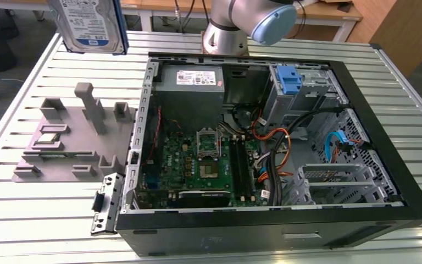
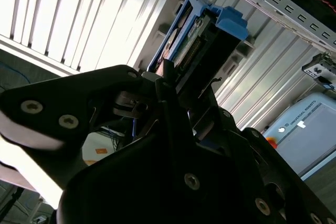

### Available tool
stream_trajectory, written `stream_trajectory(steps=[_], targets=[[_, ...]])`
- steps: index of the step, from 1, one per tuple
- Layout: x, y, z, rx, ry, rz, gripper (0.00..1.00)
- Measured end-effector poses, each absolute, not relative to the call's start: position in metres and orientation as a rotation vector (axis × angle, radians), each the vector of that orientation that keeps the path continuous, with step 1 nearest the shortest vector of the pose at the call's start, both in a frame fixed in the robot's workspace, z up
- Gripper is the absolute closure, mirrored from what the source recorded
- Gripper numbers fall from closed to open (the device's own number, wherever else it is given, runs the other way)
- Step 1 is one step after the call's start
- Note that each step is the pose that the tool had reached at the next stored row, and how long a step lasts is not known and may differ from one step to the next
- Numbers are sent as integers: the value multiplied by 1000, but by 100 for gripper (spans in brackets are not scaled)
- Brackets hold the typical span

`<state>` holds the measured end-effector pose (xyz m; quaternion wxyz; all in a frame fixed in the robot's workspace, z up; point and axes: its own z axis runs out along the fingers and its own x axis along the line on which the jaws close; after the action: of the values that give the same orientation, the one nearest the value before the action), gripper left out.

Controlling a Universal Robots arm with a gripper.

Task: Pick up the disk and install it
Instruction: 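Pick up the disk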

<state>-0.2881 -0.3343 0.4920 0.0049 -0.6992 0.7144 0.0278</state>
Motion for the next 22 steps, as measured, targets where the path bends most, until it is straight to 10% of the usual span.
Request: stream_trajectory(steps=[22], targets=[[-266, -334, 492, -2190, 2237, 87, 65]])
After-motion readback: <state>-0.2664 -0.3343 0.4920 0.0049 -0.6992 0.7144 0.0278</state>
